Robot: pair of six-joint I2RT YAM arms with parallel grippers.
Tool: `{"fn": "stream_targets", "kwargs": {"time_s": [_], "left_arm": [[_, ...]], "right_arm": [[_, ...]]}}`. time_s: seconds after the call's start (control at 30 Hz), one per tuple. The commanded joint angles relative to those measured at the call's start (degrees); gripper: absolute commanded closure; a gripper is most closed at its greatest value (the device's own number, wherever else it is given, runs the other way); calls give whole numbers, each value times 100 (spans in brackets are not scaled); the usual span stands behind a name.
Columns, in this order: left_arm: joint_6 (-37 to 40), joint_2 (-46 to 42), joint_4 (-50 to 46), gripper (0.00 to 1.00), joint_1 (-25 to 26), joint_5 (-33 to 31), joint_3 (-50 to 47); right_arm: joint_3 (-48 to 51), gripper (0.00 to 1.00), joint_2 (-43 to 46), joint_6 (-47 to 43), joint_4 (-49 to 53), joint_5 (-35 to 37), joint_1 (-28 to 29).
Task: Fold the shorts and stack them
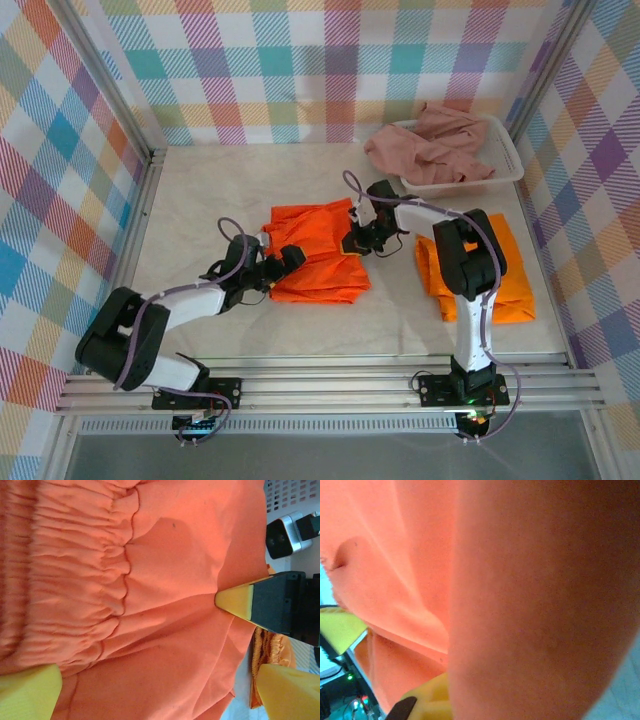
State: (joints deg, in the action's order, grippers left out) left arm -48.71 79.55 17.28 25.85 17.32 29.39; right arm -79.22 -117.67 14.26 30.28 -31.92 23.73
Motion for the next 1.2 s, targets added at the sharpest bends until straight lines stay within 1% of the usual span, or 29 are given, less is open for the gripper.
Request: {"fn": "stream_targets", "kwargs": {"time_s": [0.0, 0.13, 0.27, 0.47, 0.63, 0.83, 1.17], "left_arm": [[252, -663, -1011, 0, 7, -343, 115], [490, -1251, -1520, 0, -2, -473, 406], [646, -1475, -1727, 0, -9, -574, 537], [539, -1258, -1468, 0, -25, -482, 490], [437, -1007, -1215, 0, -23, -355, 498], [407, -882, -1121, 0, -19, -300, 559], [351, -780, -1007, 0, -20, -273, 525]], "right_arm": [[-287, 100, 572, -482, 1011, 857, 88], [-427, 100, 1085, -734, 1902, 1522, 122], [-503, 100, 1729, -920, 2665, 2129, 115], [-774, 100, 2404, -984, 3876, 3442, 54], [-900, 100, 2685, -1022, 4483, 4241, -40], [-1131, 100, 2827, -1082, 4951, 4756, -156], [-1924, 100, 2956, -1254, 5391, 4695, -324]]}}
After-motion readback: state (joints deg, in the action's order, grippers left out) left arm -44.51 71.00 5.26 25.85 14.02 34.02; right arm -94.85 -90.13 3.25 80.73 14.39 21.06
